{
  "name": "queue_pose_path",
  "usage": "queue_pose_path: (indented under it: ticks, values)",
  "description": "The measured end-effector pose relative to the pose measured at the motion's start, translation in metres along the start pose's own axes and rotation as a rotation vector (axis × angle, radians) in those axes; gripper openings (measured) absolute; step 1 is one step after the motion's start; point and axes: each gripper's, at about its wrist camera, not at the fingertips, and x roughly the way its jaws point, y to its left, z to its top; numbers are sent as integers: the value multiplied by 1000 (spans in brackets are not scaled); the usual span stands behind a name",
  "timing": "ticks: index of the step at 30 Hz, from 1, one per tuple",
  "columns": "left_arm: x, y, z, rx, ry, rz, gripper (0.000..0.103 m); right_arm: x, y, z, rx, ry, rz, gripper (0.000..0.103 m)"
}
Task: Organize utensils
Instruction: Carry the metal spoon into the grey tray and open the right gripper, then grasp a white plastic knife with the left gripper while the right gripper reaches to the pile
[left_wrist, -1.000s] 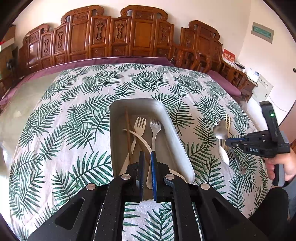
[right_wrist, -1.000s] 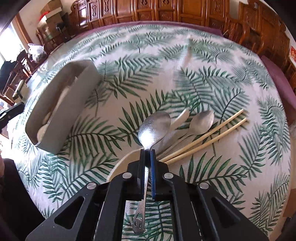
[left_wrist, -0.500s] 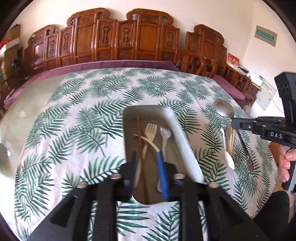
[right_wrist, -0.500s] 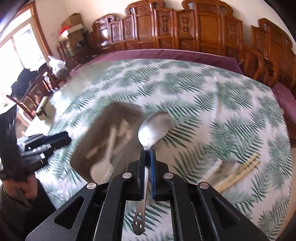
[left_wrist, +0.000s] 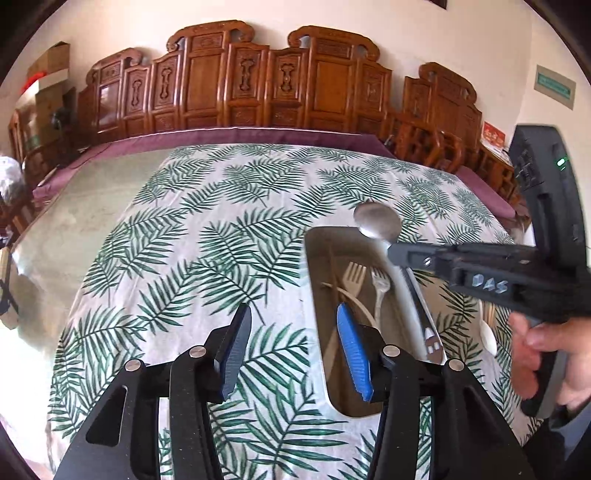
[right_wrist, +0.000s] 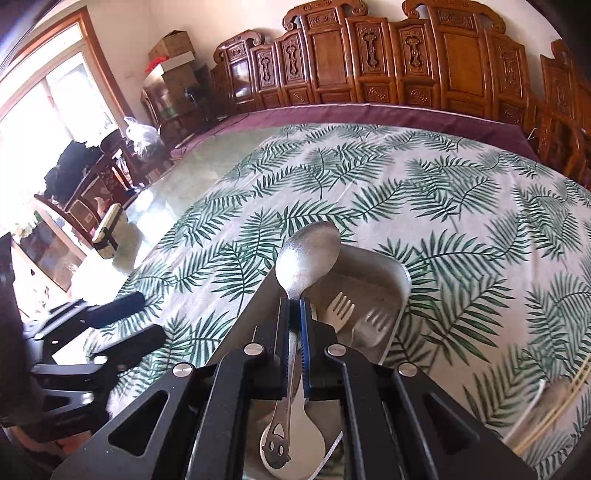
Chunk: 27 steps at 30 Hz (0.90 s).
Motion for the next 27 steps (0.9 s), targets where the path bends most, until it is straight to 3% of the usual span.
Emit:
queue_pose_path:
  ticks: [8,14,18,22,27]
  values:
    - [0,3,0,-6,0,7,51,34,2,-22,-5,74,1,7]
    - [-2,-4,-2,5,-6,17,52,28,-1,-28,-27,64,20,10]
    - [-7,-16,-4,24,-12,20,52,-1,-7,-30,-41,14,34,10]
    - [-17,-38,-4,54,-28,-3,52,-53,-28,-42,-42,-75,16,25]
    - [-25,-76,-1,109,-29,-49,52,-107,-82,-67,-20,-119,-103,33]
